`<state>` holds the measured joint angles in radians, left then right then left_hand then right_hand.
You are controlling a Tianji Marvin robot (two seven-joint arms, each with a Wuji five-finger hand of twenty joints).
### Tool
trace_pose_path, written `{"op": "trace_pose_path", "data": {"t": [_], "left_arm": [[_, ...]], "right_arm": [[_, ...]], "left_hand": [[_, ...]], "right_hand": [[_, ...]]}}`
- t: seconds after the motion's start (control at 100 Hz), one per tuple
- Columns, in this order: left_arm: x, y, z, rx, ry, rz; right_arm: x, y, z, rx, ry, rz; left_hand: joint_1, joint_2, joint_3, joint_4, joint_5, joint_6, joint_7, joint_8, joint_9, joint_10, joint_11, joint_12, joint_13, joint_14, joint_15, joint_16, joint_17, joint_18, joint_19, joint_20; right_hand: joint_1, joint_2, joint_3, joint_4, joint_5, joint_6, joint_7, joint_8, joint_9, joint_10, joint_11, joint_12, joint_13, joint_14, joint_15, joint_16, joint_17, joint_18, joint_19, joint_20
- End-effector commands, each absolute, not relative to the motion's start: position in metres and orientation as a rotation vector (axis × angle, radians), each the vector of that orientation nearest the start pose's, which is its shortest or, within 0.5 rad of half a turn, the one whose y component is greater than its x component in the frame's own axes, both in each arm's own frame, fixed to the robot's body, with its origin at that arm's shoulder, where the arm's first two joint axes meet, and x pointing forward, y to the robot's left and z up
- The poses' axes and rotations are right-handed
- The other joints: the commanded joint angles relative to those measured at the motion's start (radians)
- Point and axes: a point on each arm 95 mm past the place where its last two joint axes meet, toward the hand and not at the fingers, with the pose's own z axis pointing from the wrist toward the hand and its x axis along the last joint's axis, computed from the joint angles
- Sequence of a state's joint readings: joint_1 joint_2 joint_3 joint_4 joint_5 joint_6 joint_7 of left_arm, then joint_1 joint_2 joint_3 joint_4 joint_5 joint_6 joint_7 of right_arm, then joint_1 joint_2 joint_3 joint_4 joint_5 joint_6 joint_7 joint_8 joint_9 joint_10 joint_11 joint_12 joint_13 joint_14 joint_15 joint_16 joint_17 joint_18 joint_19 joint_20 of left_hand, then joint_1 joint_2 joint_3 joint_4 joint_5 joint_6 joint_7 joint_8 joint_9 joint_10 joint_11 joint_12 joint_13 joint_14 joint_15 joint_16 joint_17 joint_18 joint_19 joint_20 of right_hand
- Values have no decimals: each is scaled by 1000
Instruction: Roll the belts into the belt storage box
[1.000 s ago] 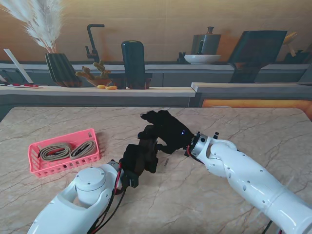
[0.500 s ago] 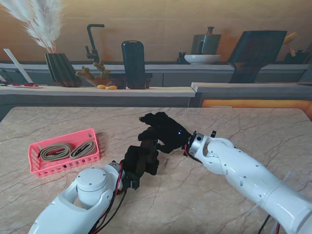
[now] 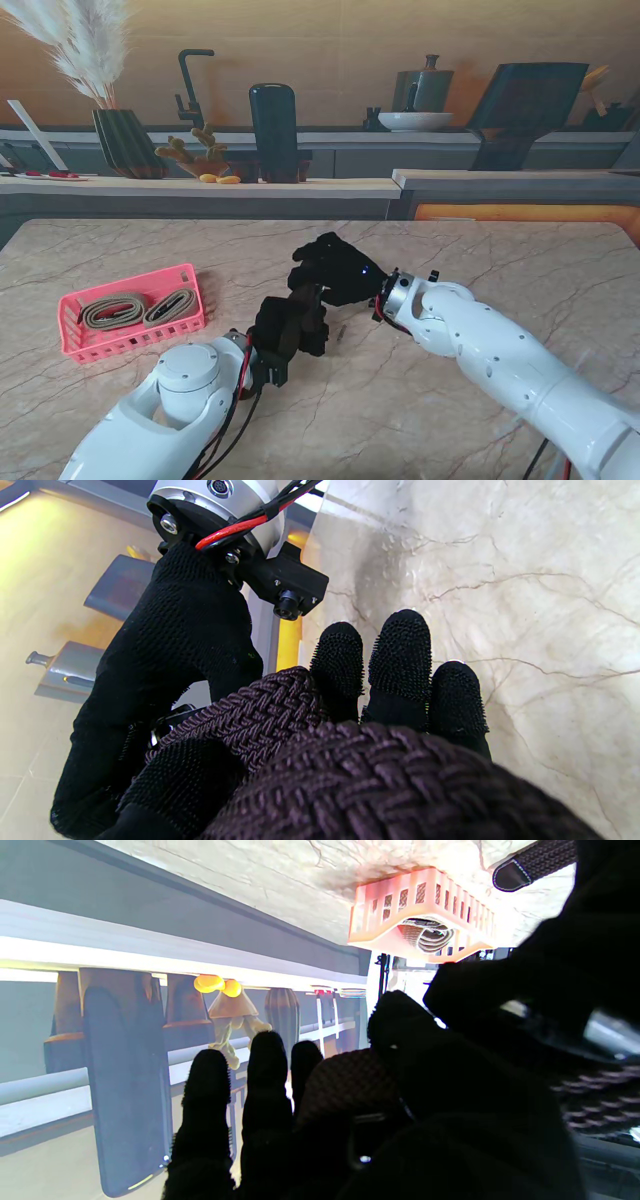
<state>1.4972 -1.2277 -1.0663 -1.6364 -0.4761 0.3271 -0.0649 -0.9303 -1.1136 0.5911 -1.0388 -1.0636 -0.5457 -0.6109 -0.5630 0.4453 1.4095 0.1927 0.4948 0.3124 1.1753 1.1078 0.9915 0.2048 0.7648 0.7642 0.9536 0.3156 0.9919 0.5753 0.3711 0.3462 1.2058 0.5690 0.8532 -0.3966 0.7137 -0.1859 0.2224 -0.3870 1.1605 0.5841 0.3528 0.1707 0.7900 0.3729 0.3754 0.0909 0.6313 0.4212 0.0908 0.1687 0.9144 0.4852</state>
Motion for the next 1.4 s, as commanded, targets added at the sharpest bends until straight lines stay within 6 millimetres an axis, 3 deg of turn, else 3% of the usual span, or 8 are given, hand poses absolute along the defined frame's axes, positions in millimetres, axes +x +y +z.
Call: {"op": "trace_pose_path", "data": {"t": [0.0, 0.1, 0.19, 0.36, 0.52, 0.63, 1.12, 1.39], "left_arm": [[385, -106, -333, -2940, 641, -1964], [387, -102, -332, -2919, 633, -2010], [388, -98, -332, -2877, 646, -2056], [393, -91, -332, -2769, 710, -2134], [397, -86, -332, -2701, 747, -2151], [399, -84, -333, -2667, 758, -2154], [403, -78, -335, -2735, 964, -2088], [401, -81, -334, -2727, 1112, -2123]], "right_arm": [[474, 92, -306, 359, 1761, 2053], [473, 90, -305, 370, 1754, 2047], [472, 88, -306, 385, 1763, 2030], [472, 81, -310, 403, 1781, 1997], [472, 75, -311, 409, 1741, 1990], [472, 72, -311, 419, 1701, 1981], [467, 49, -290, 384, 1519, 1898], [468, 46, -285, 393, 1452, 1876]], "left_hand": [[-115, 253, 122, -53, -42, -34, -102, -13, -104, 8, -74, -72, -45, 2, -31, 23, -36, 26, -19, 22], [-162, 253, 122, -49, -106, -130, -408, -218, -213, 7, -184, -174, -138, 16, -113, 38, -93, 38, -65, 17], [-211, 253, 117, -50, -129, -163, -601, -445, -289, 1, -256, -219, -207, 24, -185, 48, -133, 45, -103, 7], [-300, 253, 116, -53, -174, -179, -735, -583, -377, 1, -357, -265, -313, 32, -314, 42, -199, 41, -164, -18], [-327, 253, 114, -55, -167, -180, -774, -611, -395, 6, -394, -279, -355, 32, -382, 34, -218, 43, -188, -23], [-318, 253, 111, -56, -154, -175, -779, -616, -389, 10, -397, -280, -361, 33, -393, 34, -222, 43, -194, -23], [-164, 253, 68, -59, 145, -150, -724, -588, -157, 43, -328, -263, -242, 34, -341, 44, -164, 23, -168, -15], [-85, 252, 83, -94, 224, -222, -528, -476, -11, 11, -196, -200, -110, 15, -196, 66, -102, -1, -107, -4]], "right_hand": [[64, 168, -13, 25, -37, -9, 207, 51, 110, -24, 81, 29, 58, -21, 92, 64, 17, -25, 54, 28], [84, 176, -5, 25, -74, 49, 247, 50, 218, -25, 231, 81, 130, -25, 294, 179, 54, -24, 118, 51], [84, 173, 6, 21, -75, 92, 258, 48, 261, -21, 319, 146, 179, -22, 408, 243, 89, -21, 159, 63], [68, 131, 44, 19, -5, 79, 236, 44, 310, -12, 315, 170, 214, -13, 440, 276, 123, -18, 189, 78], [41, 100, 141, 15, 321, 14, 44, 19, 410, -26, 272, 135, 279, -2, 436, 268, 167, -5, 224, 71], [38, 72, 169, 13, 419, 31, -9, -4, 430, -14, 264, 125, 289, 11, 440, 265, 173, 4, 239, 65], [18, -30, 265, -12, 533, 80, -77, -59, 492, 13, 216, 74, 318, 56, 441, 237, 188, 36, 291, 46], [2, -97, 325, -12, 582, 141, -130, -180, 558, 20, 158, 41, 360, 78, 430, 207, 228, 62, 324, 30]]}}
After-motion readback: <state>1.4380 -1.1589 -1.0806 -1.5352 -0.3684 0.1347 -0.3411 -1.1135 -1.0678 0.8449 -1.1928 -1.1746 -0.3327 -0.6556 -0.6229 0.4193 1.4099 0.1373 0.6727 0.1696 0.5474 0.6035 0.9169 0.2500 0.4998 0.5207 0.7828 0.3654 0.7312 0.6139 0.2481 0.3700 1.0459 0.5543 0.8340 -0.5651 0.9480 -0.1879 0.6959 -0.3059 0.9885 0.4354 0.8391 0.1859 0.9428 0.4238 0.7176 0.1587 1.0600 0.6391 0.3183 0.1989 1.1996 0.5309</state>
